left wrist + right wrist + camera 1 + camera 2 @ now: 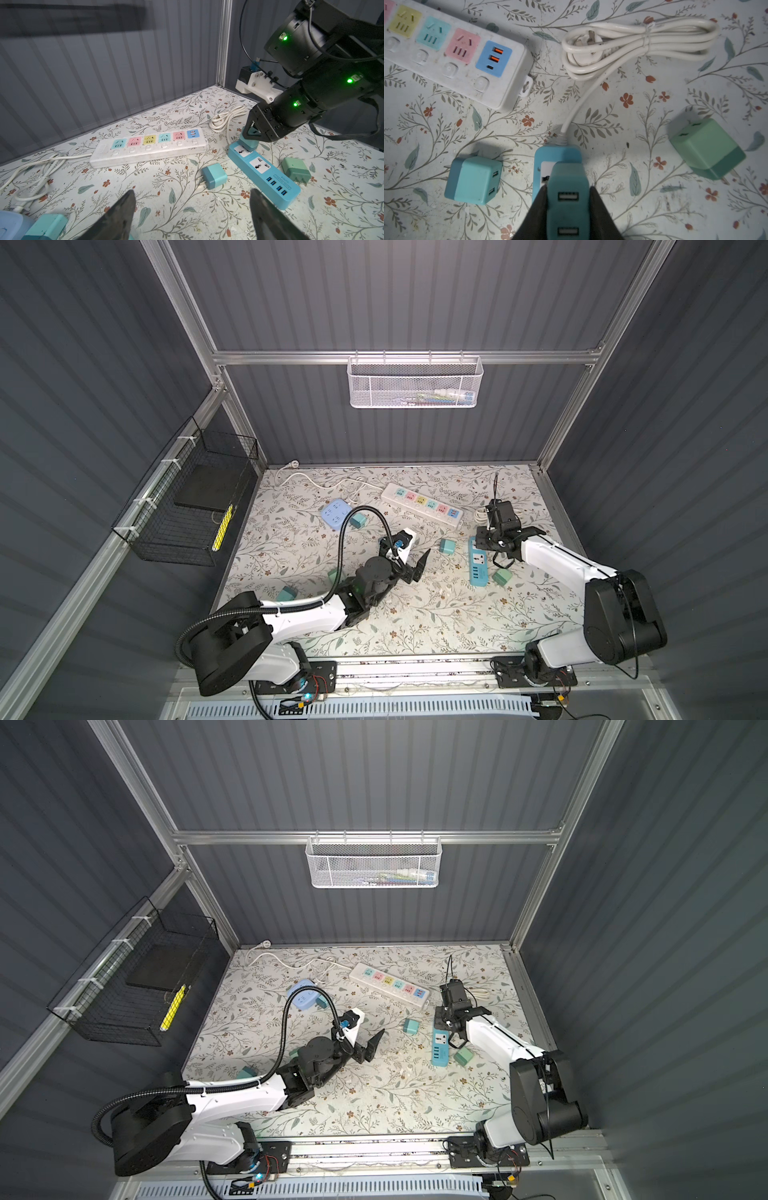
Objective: Insert the plug
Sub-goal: 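Carry the adapter with the right gripper over the teal strip socket, then press the adapter down into the socket and open the right gripper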
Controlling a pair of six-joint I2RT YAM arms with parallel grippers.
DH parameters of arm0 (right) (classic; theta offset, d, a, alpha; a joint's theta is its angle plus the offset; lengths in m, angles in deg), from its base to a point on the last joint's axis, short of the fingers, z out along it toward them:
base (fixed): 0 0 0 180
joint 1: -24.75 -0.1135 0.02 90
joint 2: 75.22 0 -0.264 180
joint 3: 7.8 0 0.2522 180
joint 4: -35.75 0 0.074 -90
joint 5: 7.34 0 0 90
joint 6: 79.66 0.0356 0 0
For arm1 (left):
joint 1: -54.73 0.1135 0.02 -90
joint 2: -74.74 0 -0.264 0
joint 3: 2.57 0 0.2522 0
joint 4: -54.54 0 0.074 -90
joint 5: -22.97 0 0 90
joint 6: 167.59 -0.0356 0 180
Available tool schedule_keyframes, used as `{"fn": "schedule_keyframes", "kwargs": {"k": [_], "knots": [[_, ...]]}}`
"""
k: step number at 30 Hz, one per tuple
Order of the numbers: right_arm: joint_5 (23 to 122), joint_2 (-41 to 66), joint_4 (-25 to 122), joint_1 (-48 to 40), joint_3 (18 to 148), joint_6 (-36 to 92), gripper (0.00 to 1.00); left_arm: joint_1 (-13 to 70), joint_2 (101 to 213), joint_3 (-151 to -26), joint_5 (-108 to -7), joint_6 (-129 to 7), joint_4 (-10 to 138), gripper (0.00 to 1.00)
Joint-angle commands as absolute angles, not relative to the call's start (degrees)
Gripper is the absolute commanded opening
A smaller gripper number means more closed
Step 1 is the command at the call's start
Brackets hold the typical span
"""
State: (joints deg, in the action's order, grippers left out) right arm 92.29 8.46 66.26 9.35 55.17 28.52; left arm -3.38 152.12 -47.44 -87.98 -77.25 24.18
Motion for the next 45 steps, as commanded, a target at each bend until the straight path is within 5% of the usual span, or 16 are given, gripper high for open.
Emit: {"fn": "schedule_keyframes", "kwargs": {"k": [1,17,31,38,45], "knots": [[92.7,9.0,68.9,9.5,55.6,29.0,0.08,-2.9,151.2,-46.8,-87.6,-76.8,21.7,0.86],[102.9,7.8,66.5,-4.8,48.2,44.9,0.08,-2.8,148.0,-45.8,-86.2,-75.8,22.0,0.86],[100.9,12.8,67.3,-6.7,47.6,46.1,0.08,-2.8,146.5,-45.3,-85.9,-75.6,23.1,0.86],[101.6,8.3,70.1,-7.4,51.3,43.9,0.2,-2.8,145.6,-45.0,-86.3,-75.7,23.7,0.87],[99.5,5.1,72.2,-7.3,55.4,39.6,0.57,-2.9,145.1,-44.6,-86.7,-76.0,23.6,0.89]]}}
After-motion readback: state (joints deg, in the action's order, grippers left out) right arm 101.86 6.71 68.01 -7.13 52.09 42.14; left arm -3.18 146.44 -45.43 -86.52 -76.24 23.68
